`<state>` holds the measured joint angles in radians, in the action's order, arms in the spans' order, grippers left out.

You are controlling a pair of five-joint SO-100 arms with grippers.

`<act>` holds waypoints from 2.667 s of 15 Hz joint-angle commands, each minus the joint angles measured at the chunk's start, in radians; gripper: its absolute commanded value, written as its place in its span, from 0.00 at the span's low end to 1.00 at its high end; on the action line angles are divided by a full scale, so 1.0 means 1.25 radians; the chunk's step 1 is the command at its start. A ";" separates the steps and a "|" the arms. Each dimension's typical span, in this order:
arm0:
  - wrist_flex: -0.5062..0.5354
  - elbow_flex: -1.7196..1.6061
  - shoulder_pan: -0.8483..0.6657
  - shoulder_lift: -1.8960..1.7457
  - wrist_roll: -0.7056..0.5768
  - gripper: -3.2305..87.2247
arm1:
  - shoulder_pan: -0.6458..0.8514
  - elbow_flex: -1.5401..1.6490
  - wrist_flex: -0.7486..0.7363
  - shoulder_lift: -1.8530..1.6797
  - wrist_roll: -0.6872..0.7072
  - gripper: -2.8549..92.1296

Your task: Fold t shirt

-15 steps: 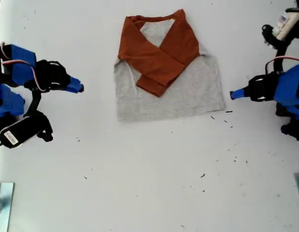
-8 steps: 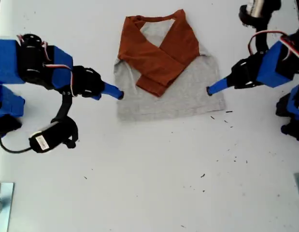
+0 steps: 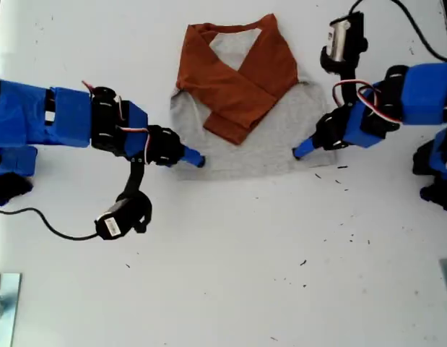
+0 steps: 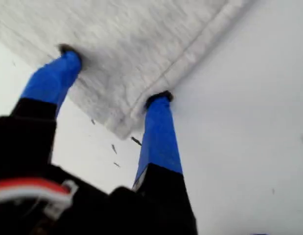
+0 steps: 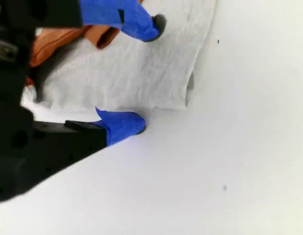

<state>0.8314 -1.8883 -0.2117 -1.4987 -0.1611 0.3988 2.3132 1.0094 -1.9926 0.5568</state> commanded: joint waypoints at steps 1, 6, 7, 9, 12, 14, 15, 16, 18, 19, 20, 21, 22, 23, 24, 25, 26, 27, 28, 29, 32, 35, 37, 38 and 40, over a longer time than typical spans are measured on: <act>0.096 0.200 0.005 0.140 0.006 0.03 | -0.018 -0.047 -0.052 0.091 -0.025 0.23; 0.264 0.487 0.076 0.261 0.012 0.03 | -0.082 -0.066 -0.025 0.004 -0.029 0.06; 0.283 0.485 0.102 0.232 0.011 0.03 | -0.110 -0.060 0.018 -0.085 -0.038 0.06; 0.317 0.480 0.166 0.184 0.016 0.03 | -0.183 -0.042 0.109 -0.276 -0.065 0.06; 0.318 0.430 0.296 0.094 0.064 0.03 | -0.362 -0.047 0.142 -0.372 -0.157 0.06; 0.317 0.421 0.383 0.063 0.098 0.03 | -0.469 -0.082 0.060 -0.285 -0.206 0.06; 0.315 0.423 0.409 0.060 0.118 0.03 | -0.493 -0.121 0.031 -0.214 -0.212 0.06; 0.310 0.426 0.416 0.055 0.120 0.03 | -0.493 -0.177 0.034 -0.151 -0.198 0.06; 0.325 0.420 0.376 -0.007 0.110 0.03 | -0.433 -0.264 0.061 -0.114 -0.145 0.06; 0.326 0.396 0.324 -0.072 0.074 0.03 | -0.377 -0.309 0.083 -0.110 -0.099 0.06; 0.344 0.382 0.255 -0.140 0.042 0.03 | -0.308 -0.366 0.113 -0.108 -0.050 0.06; 0.361 0.371 0.175 -0.201 0.000 0.03 | -0.229 -0.416 0.128 -0.110 -0.004 0.06; 0.390 0.340 0.064 -0.245 -0.023 0.03 | -0.119 -0.445 0.136 -0.120 0.010 0.10; 0.379 0.256 -0.079 -0.313 -0.061 0.35 | 0.027 -0.433 0.094 -0.139 0.061 0.38; 0.323 0.102 -0.259 -0.401 -0.071 0.54 | 0.206 -0.371 0.097 -0.222 0.010 0.38; 0.205 -0.059 -0.369 -0.519 -0.099 0.50 | 0.303 -0.252 0.010 -0.363 0.039 0.38; 0.135 -0.169 -0.396 -0.627 -0.137 0.48 | 0.353 -0.233 0.071 -0.410 0.067 0.38; 0.141 -0.241 -0.399 -0.709 -0.140 0.40 | 0.382 -0.212 0.169 -0.453 0.080 0.38; 0.145 -0.318 -0.383 -0.790 -0.135 0.32 | 0.371 -0.133 0.195 -0.546 0.080 0.38; 0.144 -0.399 -0.356 -0.887 -0.115 0.26 | 0.339 -0.032 0.202 -0.650 0.071 0.38; 0.150 -0.626 -0.180 -1.178 0.007 0.21 | 0.117 0.241 0.243 -0.901 -0.053 0.38; 0.083 -0.868 0.124 -1.347 0.255 0.12 | -0.106 0.492 0.254 -1.143 -0.206 0.38; 0.113 -1.090 0.227 -1.682 0.372 0.04 | -0.152 0.595 0.301 -1.210 -0.250 0.38; 0.130 -1.089 0.217 -1.659 0.372 0.05 | -0.153 0.620 0.295 -1.199 -0.242 0.38; 0.157 -1.086 0.198 -1.681 0.310 0.11 | -0.124 0.621 0.292 -1.208 -0.177 0.38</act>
<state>1.0186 -3.2306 0.0460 -3.5665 0.2577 0.2209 3.0403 1.3821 -3.4975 0.2961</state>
